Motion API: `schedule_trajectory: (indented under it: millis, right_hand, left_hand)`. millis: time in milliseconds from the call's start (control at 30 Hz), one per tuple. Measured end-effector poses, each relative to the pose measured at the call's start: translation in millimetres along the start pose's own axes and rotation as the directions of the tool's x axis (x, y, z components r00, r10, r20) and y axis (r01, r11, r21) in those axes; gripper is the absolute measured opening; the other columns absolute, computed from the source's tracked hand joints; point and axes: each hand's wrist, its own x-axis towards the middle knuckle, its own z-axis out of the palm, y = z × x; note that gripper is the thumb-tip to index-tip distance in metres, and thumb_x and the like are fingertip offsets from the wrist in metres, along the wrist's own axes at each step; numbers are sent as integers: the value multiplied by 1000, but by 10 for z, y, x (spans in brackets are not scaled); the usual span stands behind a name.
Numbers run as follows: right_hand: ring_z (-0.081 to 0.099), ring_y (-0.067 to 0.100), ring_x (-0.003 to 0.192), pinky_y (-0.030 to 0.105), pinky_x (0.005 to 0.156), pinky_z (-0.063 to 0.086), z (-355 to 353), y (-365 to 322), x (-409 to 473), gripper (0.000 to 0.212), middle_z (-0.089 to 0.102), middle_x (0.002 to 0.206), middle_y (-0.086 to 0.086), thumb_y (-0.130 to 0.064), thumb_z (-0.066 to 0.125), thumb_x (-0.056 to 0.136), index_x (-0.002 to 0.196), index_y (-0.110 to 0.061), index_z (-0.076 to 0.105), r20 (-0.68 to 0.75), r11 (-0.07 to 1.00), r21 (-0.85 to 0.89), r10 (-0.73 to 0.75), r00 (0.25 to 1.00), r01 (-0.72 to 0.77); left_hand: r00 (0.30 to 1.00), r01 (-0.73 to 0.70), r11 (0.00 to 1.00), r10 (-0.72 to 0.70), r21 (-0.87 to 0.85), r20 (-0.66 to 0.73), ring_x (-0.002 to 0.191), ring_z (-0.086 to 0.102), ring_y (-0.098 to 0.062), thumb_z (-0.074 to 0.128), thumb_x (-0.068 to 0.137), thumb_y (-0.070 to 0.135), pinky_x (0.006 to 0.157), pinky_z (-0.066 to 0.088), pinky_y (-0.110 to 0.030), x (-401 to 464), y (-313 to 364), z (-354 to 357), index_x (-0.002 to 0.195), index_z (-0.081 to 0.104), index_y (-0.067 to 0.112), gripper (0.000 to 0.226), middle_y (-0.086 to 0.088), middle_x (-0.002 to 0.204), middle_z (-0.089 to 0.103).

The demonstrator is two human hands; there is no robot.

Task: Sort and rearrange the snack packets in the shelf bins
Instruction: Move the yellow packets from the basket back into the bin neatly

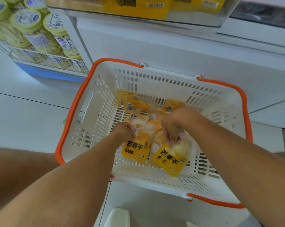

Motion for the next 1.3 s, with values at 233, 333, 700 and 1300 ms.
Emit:
schedule_trajectory:
  millis: [233, 333, 700, 1300]
  right_hand:
    - [68, 18, 72, 30, 59, 50, 345, -195, 382, 14, 72, 77, -3, -7, 75, 79, 82, -20, 78, -708, 976, 128, -34, 706, 176]
    - [65, 21, 77, 28, 56, 44, 547, -258, 565, 12, 69, 81, -2, -12, 71, 81, 86, -23, 73, -794, 981, 88, -34, 607, 170]
    - [58, 19, 102, 32, 80, 49, 994, 61, 728, 63, 60, 112, -4, -46, 85, 74, 125, -25, 55, -636, 673, 701, 443, 632, 235]
    - [60, 31, 124, 57, 104, 47, 479, 41, -52, 84, 60, 140, 2, -84, 63, 70, 135, -31, 56, -368, -407, 779, 320, 873, 478]
  left_hand:
    - [979, 112, 994, -111, 8, 169, 78, 42, -25, 58, 87, 11, 72, 35, -37, -37, 84, 110, 74, 62, 8, 15, -13, 80, 48]
    - [972, 74, 994, -52, -87, 229, 76, 40, -26, 51, 75, 17, 71, 34, -40, -138, 128, 164, 80, 51, 8, 11, -13, 83, 43]
    - [966, -224, 850, 129, 478, 223, 118, 53, -23, 96, 57, 36, 86, 49, -34, -149, 85, 427, 137, 37, 14, 102, -1, 128, 54]
    - [935, -149, 935, 239, -322, 261, 100, 72, -33, 79, 83, 13, 87, 57, -54, -591, 757, -49, 124, 62, 9, 45, -14, 111, 73]
